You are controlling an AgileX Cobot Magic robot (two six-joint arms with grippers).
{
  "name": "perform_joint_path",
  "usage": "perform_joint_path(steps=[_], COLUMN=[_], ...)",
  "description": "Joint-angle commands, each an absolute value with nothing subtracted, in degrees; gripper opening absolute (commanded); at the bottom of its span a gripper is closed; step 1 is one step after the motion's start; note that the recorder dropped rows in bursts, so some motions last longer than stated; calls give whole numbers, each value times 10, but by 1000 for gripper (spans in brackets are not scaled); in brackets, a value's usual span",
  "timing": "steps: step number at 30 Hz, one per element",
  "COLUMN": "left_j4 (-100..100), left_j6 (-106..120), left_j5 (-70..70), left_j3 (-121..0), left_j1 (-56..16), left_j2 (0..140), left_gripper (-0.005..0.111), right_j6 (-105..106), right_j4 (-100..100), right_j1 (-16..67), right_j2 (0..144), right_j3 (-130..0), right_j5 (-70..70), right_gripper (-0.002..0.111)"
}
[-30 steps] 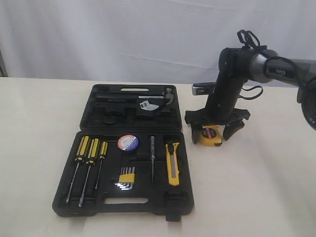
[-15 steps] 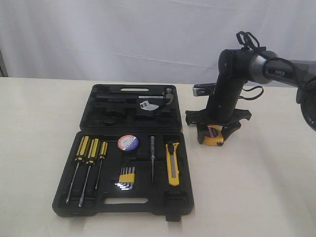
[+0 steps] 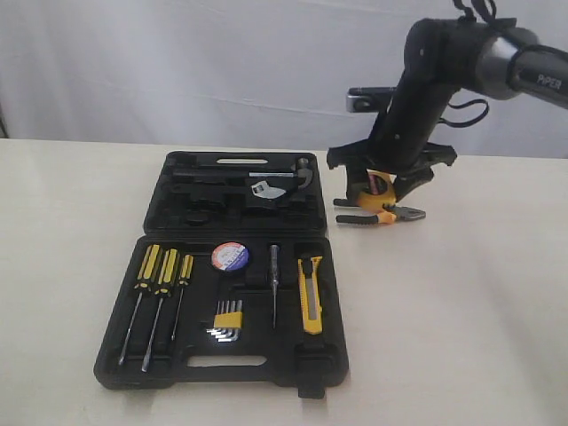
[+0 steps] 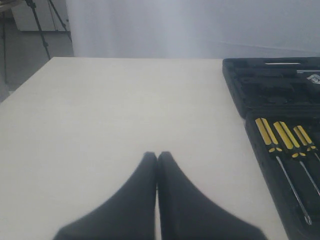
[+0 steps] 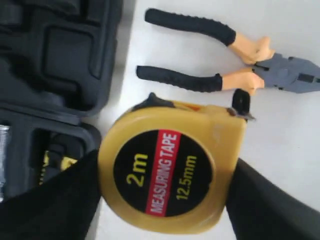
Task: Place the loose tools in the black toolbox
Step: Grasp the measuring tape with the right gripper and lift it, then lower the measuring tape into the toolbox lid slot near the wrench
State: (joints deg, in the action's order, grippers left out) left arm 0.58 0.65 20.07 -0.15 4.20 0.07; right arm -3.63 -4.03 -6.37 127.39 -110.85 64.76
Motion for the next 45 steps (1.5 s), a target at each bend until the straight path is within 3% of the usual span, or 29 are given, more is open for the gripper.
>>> perform_joint_path(steps=[1, 13, 29, 45], left_j4=[0, 0, 0, 0], left_j6=[4, 4, 4, 4], left_j5=[196, 196, 196, 196], left_j3=[0, 0, 0, 0], left_j1=[39, 39, 39, 39], left_j2=[0, 0, 0, 0], left_gripper=[0, 0, 0, 0], right_j6=[-72, -116, -127, -154], right_j4=[-47, -87, 0, 0], right_j1=[-37, -3, 36, 36], right_j2=[1271, 1394, 1450, 1479], right_j3=[-1155, -1333, -1336, -1336], right_j5=[672, 693, 593, 690], right_gripper=[25, 25, 25, 25])
